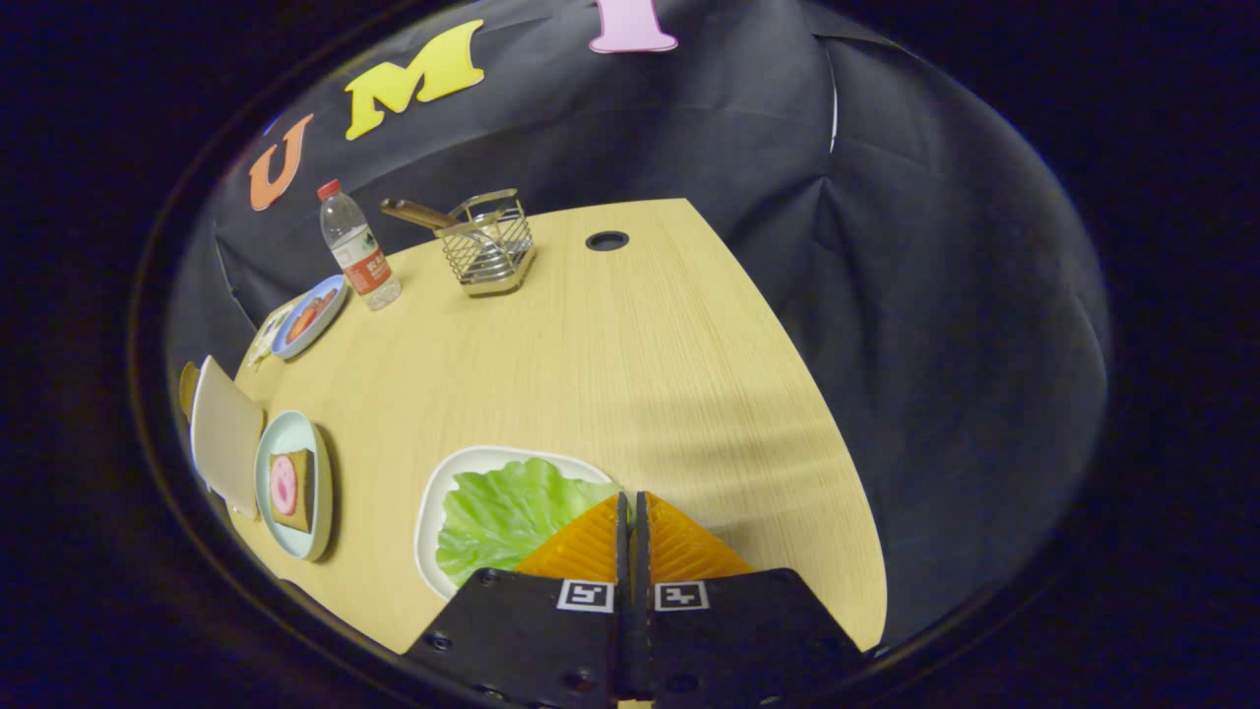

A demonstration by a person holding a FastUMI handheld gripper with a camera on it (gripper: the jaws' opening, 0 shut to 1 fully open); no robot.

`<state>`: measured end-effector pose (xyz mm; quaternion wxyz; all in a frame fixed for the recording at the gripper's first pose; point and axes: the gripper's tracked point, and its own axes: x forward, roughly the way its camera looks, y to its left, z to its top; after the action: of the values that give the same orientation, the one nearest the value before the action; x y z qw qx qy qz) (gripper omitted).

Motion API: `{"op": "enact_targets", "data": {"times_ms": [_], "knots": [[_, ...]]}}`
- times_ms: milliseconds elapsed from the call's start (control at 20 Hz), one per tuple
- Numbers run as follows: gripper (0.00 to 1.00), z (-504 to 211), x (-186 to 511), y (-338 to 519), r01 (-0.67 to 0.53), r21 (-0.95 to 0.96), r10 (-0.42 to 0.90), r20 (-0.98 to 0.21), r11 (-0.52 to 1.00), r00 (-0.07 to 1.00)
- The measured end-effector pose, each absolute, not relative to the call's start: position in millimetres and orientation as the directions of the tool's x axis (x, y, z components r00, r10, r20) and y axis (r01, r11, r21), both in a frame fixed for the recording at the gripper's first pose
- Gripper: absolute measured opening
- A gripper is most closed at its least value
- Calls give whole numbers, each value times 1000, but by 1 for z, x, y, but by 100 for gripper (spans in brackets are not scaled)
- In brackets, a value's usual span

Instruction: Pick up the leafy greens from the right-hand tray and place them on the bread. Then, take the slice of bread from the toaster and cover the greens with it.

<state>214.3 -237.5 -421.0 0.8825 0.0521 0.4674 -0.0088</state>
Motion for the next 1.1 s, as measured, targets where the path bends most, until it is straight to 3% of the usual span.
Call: {"op": "enact_targets", "data": {"times_ms": [650,1100], "knots": [[1,-275,178,-114,25,110,60,-706,994,706],[0,-261,154,49,-107,153,185,-711,982,678]]}}
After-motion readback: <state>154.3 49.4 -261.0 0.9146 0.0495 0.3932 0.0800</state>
